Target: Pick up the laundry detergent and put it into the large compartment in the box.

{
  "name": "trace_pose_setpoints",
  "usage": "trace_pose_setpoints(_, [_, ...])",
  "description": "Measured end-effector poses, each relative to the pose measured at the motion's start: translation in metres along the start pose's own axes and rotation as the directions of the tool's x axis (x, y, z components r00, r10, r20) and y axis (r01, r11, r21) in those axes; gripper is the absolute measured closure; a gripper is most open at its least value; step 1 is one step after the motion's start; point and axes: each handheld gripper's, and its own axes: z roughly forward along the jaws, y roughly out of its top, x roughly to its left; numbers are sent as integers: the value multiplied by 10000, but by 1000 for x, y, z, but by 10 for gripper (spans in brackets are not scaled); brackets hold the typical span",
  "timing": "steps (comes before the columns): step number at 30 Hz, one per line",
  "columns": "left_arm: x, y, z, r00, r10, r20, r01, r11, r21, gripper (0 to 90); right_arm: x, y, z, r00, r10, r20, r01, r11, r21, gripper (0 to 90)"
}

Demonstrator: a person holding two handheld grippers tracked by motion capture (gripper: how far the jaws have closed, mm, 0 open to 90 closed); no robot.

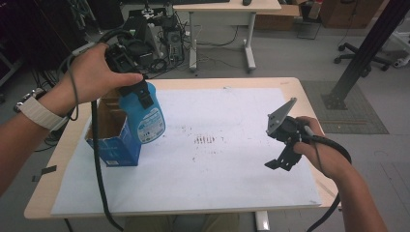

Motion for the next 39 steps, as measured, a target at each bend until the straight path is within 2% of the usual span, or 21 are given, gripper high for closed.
trace_pose_setpoints(10, [8, -4, -18, 9965, -822, -133, 822, 9966, -38, 375, 0, 2, 0, 10000, -30, 26, 30, 10000, -10, 55])
trace_pose_setpoints(16, [12, -8, -33, 9893, -1419, -333, 1414, 9898, -172, 375, -1, 5, 1, 10000, -90, 22, 90, 10000, -37, 55])
trace_pose_setpoints(22, [20, -13, -42, 9824, -1846, -280, 1843, 9828, -120, 375, -2, 9, 2, 9998, -186, -17, 186, 9998, -65, 55])
trace_pose_setpoints(28, [26, -17, -46, 9724, -2305, -362, 2305, 9731, -40, 375, -4, 13, 3, 9996, -286, -15, 285, 9995, -102, 55])
trace_pose_setpoints(31, [30, -21, -48, 9646, -2615, -327, 2614, 9652, -73, 376, -4, 14, 4, 9995, -325, -32, 325, 9994, -120, 55])
trace_pose_setpoints(38, [42, -29, -53, 9424, -3329, -338, 3326, 9430, -141, 375, -7, 17, 7, 9991, -418, -86, 417, 9989, -195, 55])
trace_pose_setpoints(39, [43, -31, -54, 9368, -3480, -351, 3476, 9375, -169, 375, -7, 18, 7, 9991, -426, -89, 424, 9989, -205, 55])
